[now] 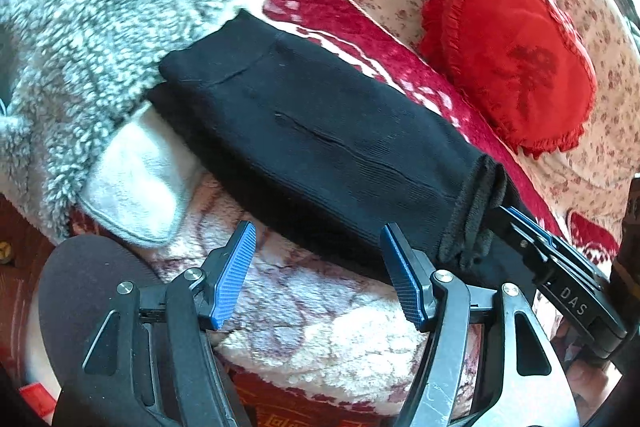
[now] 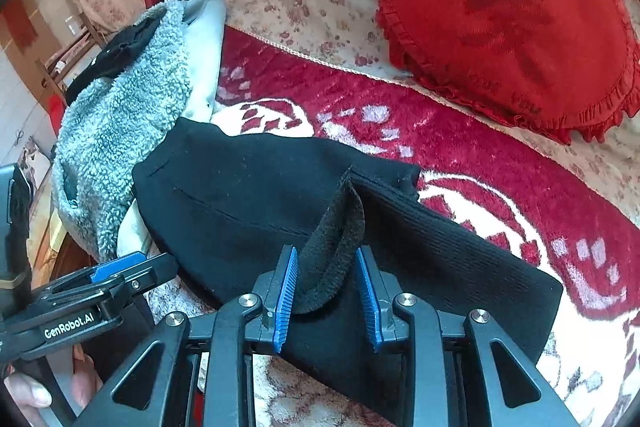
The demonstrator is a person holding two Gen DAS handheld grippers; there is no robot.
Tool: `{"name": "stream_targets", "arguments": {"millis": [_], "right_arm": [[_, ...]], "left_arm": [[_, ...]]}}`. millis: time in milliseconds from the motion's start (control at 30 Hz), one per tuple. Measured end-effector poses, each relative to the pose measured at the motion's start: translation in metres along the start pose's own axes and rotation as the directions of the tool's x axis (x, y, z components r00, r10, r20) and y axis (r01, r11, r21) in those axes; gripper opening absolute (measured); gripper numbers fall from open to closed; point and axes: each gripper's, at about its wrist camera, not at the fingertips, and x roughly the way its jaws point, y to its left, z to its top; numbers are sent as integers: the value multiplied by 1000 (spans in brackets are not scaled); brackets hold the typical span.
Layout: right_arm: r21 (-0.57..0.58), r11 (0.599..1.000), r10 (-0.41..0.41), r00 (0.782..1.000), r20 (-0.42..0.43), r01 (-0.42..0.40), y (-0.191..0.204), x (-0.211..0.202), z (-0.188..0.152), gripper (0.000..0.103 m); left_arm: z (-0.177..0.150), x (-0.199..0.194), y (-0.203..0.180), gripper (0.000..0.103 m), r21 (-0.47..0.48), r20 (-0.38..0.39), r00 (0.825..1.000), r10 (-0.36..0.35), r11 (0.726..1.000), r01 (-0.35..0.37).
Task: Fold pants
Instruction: 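Grasp the folded cuff end of the black pants with the right gripper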
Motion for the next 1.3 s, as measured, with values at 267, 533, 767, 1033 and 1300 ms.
{"name": "stream_targets", "arguments": {"millis": [267, 533, 767, 1033, 1300], "right_arm": [[18, 1000, 11, 1000, -21, -10, -2, 12, 2, 33], [-11, 1000, 29, 1000, -10, -29, 8, 8, 7, 36], [-38, 998, 42, 999, -18, -43, 20, 16, 17, 39], [-85, 993, 80, 996, -29, -83, 43, 26, 33, 40], [-109, 981, 159, 986, -41, -163, 67, 49, 63, 46]], "left_arm": [[6, 0, 26, 65, -90, -6, 1000, 6, 996, -6], [4, 2, 27, 65, -95, -14, 1000, 24, 995, -26], [5, 2, 33, 65, -103, -3, 1000, 17, 995, -18], [8, -2, 58, 76, -167, -1, 1000, 16, 986, -16], [12, 5, 75, 77, -225, -19, 1000, -2, 974, -2]]}}
